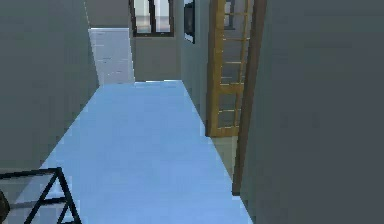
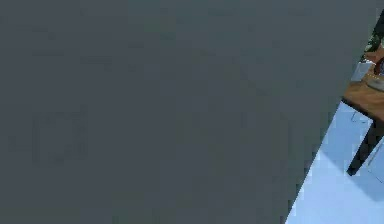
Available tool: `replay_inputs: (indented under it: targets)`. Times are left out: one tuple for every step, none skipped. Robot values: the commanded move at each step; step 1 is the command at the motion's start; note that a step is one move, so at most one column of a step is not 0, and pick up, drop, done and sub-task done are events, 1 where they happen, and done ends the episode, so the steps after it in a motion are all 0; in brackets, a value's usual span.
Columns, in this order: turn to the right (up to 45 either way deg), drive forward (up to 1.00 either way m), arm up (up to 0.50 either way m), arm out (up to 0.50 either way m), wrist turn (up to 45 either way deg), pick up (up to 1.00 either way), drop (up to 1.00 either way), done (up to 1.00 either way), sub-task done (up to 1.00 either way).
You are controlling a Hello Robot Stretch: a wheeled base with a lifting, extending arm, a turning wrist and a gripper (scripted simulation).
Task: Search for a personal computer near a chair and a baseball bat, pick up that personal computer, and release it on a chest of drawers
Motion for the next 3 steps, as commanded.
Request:
replay_inputs:
  targets:
    - [0.0,1.0,0.0,0.0,0.0,0.0,0.0,0.0,0.0]
    - [-3.0,0.0,0.0,0.0,0.0,0.0,0.0,0.0,0.0]
    - [-45.0,0.0,0.0,0.0,0.0,0.0,0.0,0.0,0.0]
